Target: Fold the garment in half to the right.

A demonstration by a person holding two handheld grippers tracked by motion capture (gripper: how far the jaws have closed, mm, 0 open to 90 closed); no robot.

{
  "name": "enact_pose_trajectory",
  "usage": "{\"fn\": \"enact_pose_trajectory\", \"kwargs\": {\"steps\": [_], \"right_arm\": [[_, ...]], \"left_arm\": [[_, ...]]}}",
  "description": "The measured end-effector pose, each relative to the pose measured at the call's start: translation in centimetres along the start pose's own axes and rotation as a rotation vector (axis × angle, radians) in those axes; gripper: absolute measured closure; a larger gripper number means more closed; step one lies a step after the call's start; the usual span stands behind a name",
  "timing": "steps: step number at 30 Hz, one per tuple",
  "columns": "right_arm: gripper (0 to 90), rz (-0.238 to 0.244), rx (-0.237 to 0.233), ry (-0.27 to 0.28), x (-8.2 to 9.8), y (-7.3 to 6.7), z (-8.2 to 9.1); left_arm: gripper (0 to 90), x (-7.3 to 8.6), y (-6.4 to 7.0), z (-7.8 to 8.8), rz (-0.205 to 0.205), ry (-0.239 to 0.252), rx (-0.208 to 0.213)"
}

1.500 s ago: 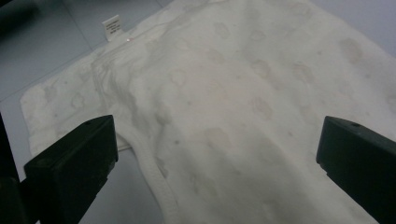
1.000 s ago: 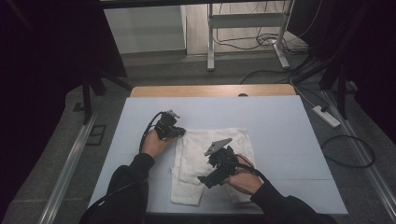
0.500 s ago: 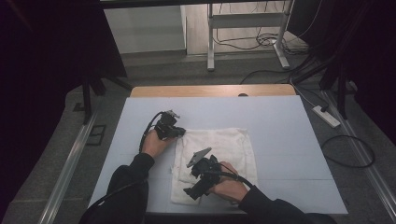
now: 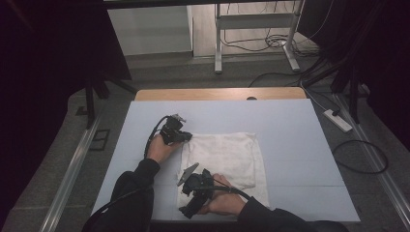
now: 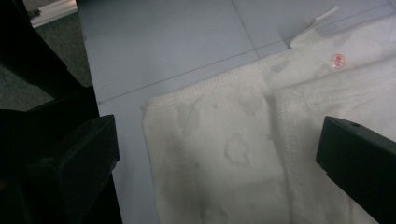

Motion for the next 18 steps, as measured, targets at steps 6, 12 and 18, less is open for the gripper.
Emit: {"fn": "enact_pose_trajectory", "kwargs": {"steps": [6, 12, 18], "right_arm": [[13.2, 0.051, -0.005, 0.006, -0.2, -0.8, -0.5], [41.1, 0.12, -0.043, 0.02, -0.5, -2.0, -0.9], [63.5, 0.174, -0.06, 0.024, -0.7, -2.9, -1.3]], "left_arm": [[82.0, 0.0, 0.0, 0.0, 0.002, 0.0, 0.002], [82.0, 0.0, 0.0, 0.0, 0.005, 0.001, 0.002], [82.0, 0.0, 0.0, 0.0, 0.006, 0.002, 0.004]]}}
Point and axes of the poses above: each handheld gripper's, and its own axes: z roughly backward along the jaws, x roughly out of its underside, y roughly to its right, the point moved 10 cm from there along -z, roughly forward along the jaws, and after that the axes turned 3 degrees about z, right-handed, at the moved point
